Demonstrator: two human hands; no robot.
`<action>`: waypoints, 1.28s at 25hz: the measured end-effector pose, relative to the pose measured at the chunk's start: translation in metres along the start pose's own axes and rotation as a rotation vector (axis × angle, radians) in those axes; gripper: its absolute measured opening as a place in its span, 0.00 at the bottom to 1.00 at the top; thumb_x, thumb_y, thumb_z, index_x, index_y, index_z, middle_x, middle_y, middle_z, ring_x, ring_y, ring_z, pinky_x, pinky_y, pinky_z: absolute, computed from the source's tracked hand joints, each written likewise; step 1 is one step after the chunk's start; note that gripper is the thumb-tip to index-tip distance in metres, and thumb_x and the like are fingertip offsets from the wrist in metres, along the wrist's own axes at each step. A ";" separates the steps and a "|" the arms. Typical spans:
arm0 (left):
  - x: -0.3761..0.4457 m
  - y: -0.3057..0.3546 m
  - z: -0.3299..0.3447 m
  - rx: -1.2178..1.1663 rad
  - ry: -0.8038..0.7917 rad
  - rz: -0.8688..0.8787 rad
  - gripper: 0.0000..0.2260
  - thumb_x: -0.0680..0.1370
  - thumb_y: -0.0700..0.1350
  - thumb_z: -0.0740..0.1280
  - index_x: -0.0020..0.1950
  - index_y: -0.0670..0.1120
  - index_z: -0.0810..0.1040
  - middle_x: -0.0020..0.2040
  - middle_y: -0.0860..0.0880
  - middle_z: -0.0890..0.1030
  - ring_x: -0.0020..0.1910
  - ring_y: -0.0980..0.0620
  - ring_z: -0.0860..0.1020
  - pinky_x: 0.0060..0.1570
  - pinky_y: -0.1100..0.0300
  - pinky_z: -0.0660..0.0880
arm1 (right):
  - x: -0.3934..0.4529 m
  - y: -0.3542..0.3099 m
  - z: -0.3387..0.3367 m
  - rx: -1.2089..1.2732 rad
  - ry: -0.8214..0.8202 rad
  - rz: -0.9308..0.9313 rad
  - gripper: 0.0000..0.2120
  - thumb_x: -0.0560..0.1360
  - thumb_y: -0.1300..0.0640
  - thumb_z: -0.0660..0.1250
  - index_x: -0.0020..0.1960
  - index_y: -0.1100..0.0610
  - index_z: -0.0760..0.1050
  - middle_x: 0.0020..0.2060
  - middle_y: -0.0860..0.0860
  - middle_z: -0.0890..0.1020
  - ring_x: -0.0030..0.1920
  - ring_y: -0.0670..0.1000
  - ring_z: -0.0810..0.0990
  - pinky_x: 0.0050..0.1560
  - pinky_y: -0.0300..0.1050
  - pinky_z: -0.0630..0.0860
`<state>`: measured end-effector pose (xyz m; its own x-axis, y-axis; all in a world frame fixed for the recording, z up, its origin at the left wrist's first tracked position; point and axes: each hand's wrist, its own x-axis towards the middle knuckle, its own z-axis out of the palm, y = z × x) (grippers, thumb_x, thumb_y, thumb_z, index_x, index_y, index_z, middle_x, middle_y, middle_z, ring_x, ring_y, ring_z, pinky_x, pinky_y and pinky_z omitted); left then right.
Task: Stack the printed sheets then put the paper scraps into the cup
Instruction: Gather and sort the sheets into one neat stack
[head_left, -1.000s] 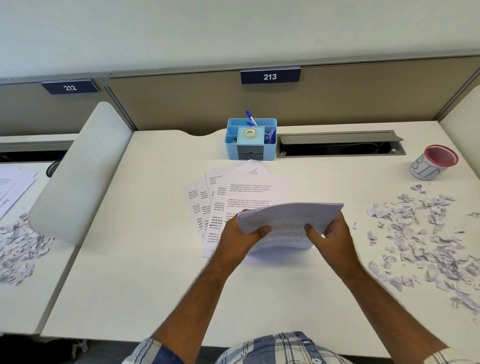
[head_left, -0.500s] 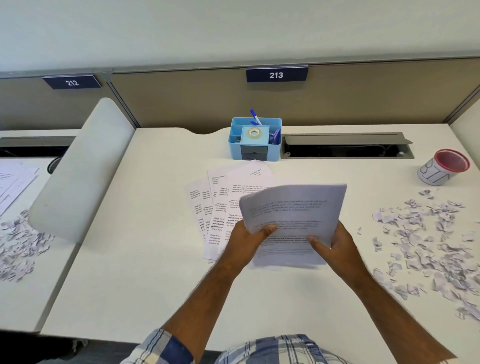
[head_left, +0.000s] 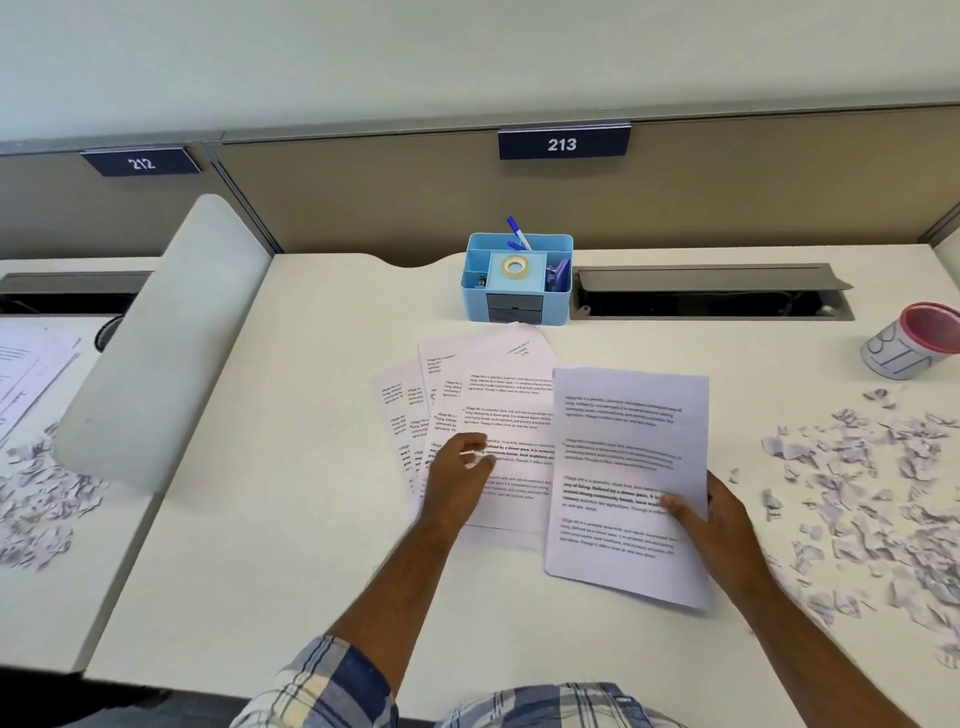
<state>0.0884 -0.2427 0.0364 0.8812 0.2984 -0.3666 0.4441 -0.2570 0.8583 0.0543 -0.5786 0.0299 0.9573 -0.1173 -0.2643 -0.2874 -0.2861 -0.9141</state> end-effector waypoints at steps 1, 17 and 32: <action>0.004 -0.011 -0.005 0.069 0.063 -0.005 0.16 0.76 0.39 0.77 0.62 0.47 0.80 0.61 0.51 0.82 0.63 0.47 0.81 0.62 0.58 0.77 | 0.002 0.005 -0.004 -0.015 0.022 0.011 0.18 0.78 0.56 0.73 0.67 0.52 0.76 0.57 0.45 0.84 0.54 0.46 0.84 0.55 0.50 0.80; 0.014 -0.038 -0.013 0.497 0.208 -0.189 0.40 0.68 0.55 0.82 0.74 0.47 0.69 0.69 0.45 0.73 0.70 0.39 0.72 0.69 0.41 0.67 | 0.024 0.031 -0.005 -0.074 0.037 0.104 0.16 0.77 0.58 0.74 0.63 0.53 0.77 0.54 0.48 0.85 0.51 0.49 0.84 0.48 0.46 0.79; 0.007 -0.027 -0.018 0.399 0.242 -0.045 0.19 0.72 0.50 0.79 0.59 0.46 0.79 0.57 0.48 0.82 0.55 0.43 0.80 0.59 0.44 0.80 | 0.020 0.034 0.003 -0.056 0.022 0.080 0.16 0.77 0.59 0.74 0.63 0.53 0.77 0.55 0.48 0.85 0.52 0.50 0.85 0.53 0.51 0.81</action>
<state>0.0796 -0.2175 0.0166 0.8178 0.5108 -0.2652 0.5501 -0.5582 0.6212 0.0640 -0.5881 -0.0079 0.9303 -0.1627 -0.3288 -0.3652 -0.3273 -0.8715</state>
